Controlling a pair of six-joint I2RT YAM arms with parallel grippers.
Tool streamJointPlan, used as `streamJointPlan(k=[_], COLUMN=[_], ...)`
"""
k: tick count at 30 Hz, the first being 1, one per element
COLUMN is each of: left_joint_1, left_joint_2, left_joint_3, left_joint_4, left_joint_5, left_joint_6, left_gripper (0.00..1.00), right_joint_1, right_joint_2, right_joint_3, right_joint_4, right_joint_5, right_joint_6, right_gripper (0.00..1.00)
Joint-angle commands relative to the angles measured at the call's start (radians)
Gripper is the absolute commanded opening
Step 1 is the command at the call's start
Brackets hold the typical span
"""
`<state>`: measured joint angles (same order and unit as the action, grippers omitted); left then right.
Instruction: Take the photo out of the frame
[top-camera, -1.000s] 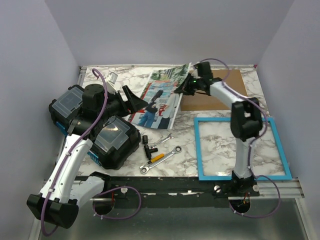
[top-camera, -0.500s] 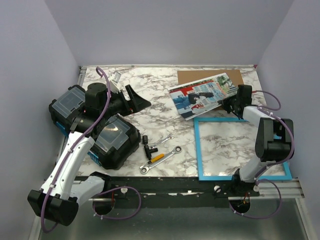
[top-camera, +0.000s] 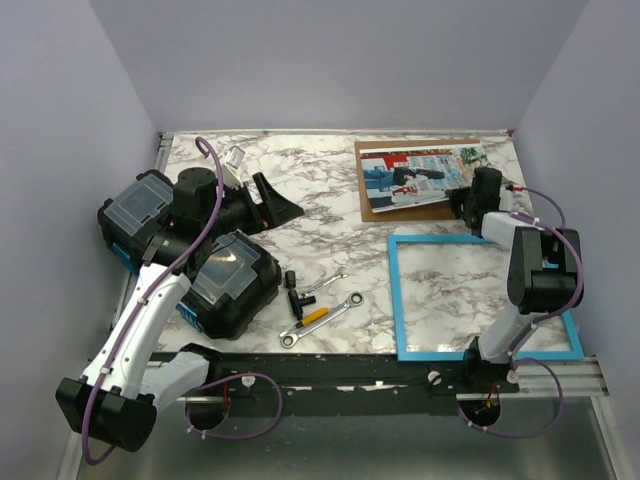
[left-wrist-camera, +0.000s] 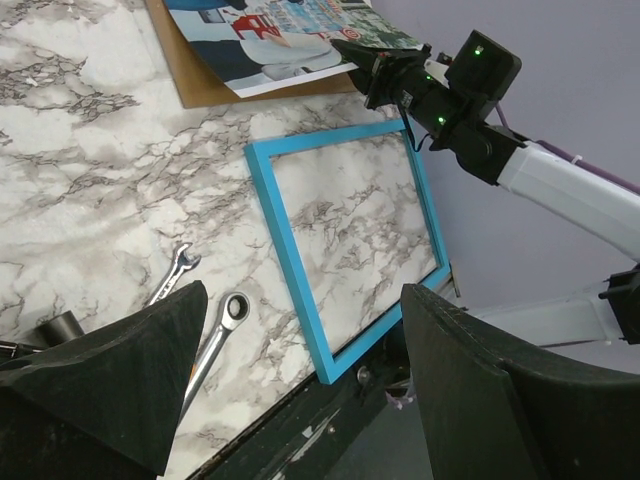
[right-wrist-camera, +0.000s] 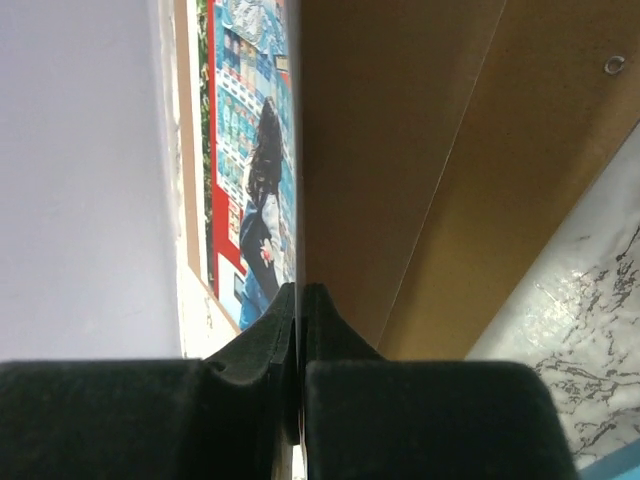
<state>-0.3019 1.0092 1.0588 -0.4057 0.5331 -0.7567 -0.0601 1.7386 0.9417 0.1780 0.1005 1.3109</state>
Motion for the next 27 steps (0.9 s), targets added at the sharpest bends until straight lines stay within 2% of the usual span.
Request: streamJointPlan(k=[1,4,11,20,27], left_joint_1=[-0.012,-0.019,-0.035,-0.051,-0.063], left_joint_2=[0.003,0.003,0.006,-0.002,0.001], left_joint_3=[0.007,0.001,-0.003,-0.019,-0.026], left_joint_4=[0.025,0.028,0.036,0.054,0.071], left_joint_5=[0.028,0.026,0.026,0.017,0.023], left_joint_6=[-0.011,-0.014,-0.028,-0.044,-0.05], left_gripper=[0.81,0.81,0.81,0.81,0.81], right_joint_1=[0.0,0.006,0.028,0.059,0.06], right_joint_2=[0.044,0.048,0.05,0.051,0.033], right_joint_3=[0.011,0.004,-0.012,-0.007,0.039], right_joint_4=[0.061,0.08,0.102,0.063,-0.043], right_joint_5=[0.028,0.03,-0.021,-0.06,-0.088], right_joint_6=[0.053,0.05,0.037,-0.023,-0.21], right_gripper=[0.07,0.2,0.4,0.61,0.73])
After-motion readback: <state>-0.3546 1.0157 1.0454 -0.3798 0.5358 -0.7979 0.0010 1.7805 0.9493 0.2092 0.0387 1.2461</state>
